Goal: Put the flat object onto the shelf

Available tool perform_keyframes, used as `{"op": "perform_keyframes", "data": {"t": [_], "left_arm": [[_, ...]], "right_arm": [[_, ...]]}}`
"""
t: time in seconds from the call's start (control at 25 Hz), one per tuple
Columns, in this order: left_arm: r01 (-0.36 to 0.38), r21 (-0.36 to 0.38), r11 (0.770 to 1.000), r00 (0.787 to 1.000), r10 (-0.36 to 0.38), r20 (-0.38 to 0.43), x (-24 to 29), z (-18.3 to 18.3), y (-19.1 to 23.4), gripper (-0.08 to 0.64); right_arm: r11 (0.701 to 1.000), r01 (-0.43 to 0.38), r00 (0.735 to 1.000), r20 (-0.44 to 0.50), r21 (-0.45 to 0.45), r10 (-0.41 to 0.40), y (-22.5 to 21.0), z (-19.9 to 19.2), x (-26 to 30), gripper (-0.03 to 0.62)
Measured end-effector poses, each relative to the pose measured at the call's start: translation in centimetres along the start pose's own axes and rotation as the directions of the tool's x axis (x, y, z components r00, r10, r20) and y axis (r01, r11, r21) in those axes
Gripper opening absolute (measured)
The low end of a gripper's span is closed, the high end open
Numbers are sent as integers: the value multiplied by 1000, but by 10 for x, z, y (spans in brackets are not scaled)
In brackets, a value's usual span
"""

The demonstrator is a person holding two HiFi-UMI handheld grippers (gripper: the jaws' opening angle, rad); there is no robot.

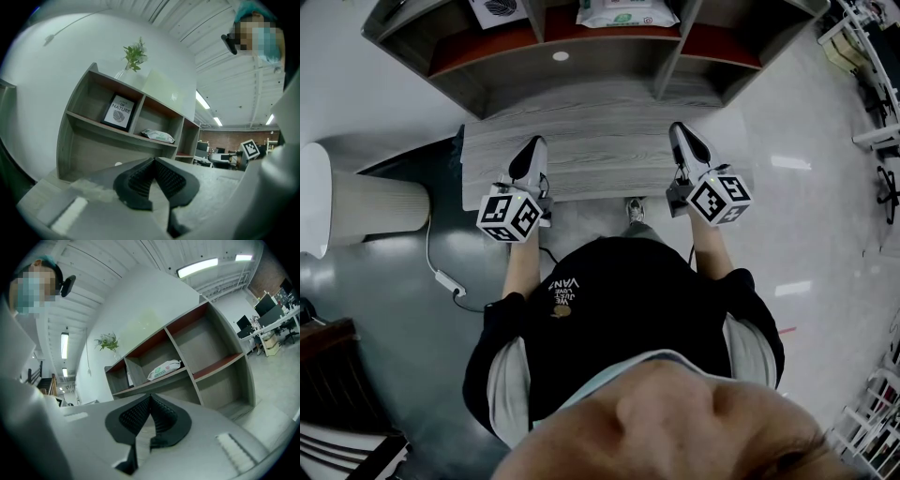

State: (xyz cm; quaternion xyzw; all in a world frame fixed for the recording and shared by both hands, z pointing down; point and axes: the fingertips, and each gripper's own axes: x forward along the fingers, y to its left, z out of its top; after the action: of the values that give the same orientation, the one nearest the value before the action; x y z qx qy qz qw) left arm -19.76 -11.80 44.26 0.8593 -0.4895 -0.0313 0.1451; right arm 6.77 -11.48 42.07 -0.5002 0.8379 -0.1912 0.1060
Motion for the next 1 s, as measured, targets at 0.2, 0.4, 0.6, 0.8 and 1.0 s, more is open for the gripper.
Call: {"op": "perform_keyframes", "data": {"t": [0.2, 0.4, 0.6, 0.8, 1.0], "left_arm": [[15, -23, 1000, 999, -16, -29, -4, -16, -8, 2], [29, -33, 999, 998, -31, -50, -7, -25, -17, 2], [43, -42, 998, 997, -46, -62, -9, -30, -23, 2], [56, -40, 998, 996, -59, -67, -9, -31, -28, 2], [65, -39, 997, 996, -67, -64, -8, -30, -31, 2]], "right_arm": [[1000, -4, 999, -33, -4, 4, 3, -12, 0, 0], [1000, -12, 998, -66, -6, 12, 7, -22, -1, 0], [1000, -11, 996, -91, -6, 10, 9, -29, -3, 0], [1000, -11, 995, -96, -12, 10, 11, -30, -7, 0], [1000, -12, 994, -106, -22, 10, 12, -30, -8, 0]]}}
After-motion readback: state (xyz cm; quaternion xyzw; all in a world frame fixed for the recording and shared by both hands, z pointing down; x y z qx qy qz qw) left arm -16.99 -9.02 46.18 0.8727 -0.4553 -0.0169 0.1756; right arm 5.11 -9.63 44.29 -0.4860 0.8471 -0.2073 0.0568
